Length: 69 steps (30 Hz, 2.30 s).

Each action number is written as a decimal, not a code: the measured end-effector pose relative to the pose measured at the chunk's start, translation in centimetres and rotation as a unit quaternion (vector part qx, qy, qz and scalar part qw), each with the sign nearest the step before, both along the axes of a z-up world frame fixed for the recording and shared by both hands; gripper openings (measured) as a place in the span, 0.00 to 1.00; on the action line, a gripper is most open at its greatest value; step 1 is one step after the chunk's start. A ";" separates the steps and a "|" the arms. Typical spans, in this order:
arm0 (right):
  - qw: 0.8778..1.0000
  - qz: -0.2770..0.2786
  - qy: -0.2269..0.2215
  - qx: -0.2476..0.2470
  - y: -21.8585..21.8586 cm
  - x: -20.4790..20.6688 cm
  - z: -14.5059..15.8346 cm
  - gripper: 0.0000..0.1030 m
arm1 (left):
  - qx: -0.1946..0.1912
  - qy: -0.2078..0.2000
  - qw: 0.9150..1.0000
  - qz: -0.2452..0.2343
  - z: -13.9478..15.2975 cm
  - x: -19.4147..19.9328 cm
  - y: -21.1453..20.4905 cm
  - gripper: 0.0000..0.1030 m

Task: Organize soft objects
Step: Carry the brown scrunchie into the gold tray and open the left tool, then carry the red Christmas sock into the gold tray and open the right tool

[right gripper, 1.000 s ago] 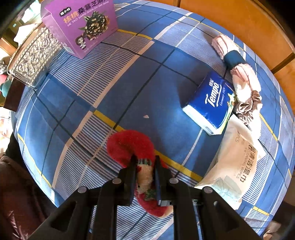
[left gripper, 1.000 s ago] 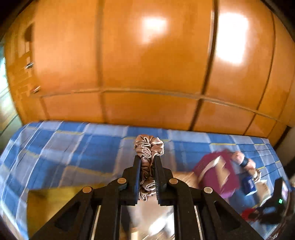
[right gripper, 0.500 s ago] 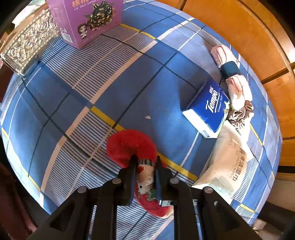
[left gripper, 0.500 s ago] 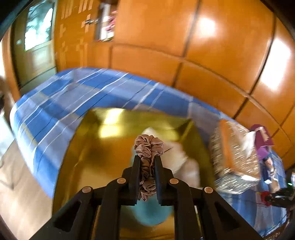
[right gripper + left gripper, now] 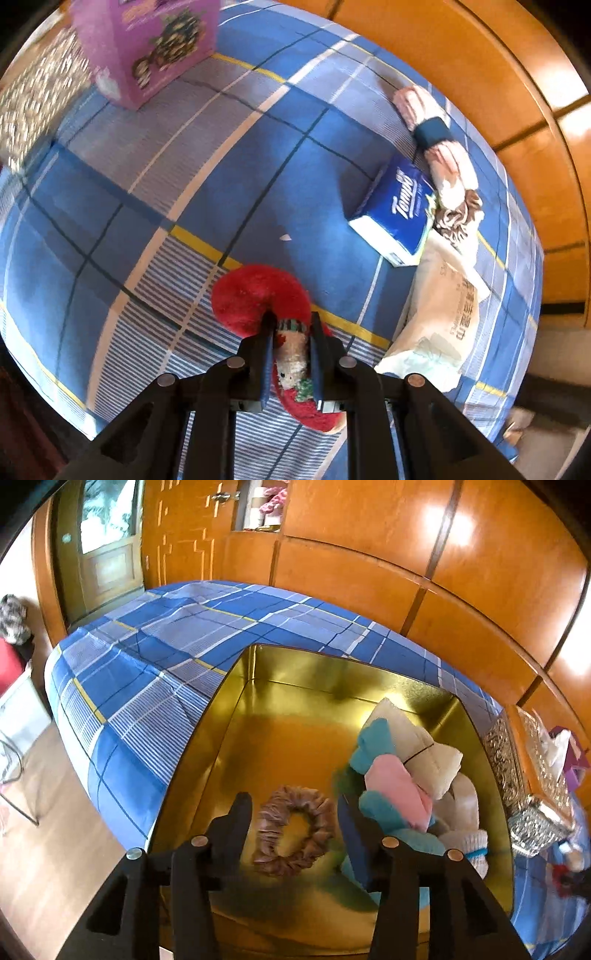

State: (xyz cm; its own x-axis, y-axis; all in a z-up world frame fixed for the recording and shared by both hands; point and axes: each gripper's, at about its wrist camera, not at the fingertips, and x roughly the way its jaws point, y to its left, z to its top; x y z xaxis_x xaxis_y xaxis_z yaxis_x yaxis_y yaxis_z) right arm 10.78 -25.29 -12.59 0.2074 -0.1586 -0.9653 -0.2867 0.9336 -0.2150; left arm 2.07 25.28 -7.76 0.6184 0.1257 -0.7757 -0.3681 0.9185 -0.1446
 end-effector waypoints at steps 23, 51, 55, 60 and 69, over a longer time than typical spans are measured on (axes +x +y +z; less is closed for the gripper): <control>0.937 -0.109 -0.251 0.217 5.6 12.2 19.0 0.13 | 0.031 -0.030 0.998 -0.035 2.4 -1.2 -1.7 0.88; 0.937 0.215 -0.053 0.271 36.3 -2.9 5.1 0.15 | 0.078 -0.070 0.994 0.003 4.8 -2.8 -0.9 0.96; 0.941 0.211 -0.066 0.254 36.4 -2.9 4.9 0.15 | 0.084 -0.075 0.994 0.003 5.1 -3.0 -1.4 0.96; 0.941 0.223 -0.051 0.249 36.3 -4.0 4.3 0.15 | 0.099 -0.079 0.992 0.000 5.5 -3.1 -2.0 0.96; 0.956 0.187 -0.106 0.199 36.5 -2.7 3.0 0.19 | 0.110 -0.095 0.989 0.002 6.4 -3.6 -2.5 0.99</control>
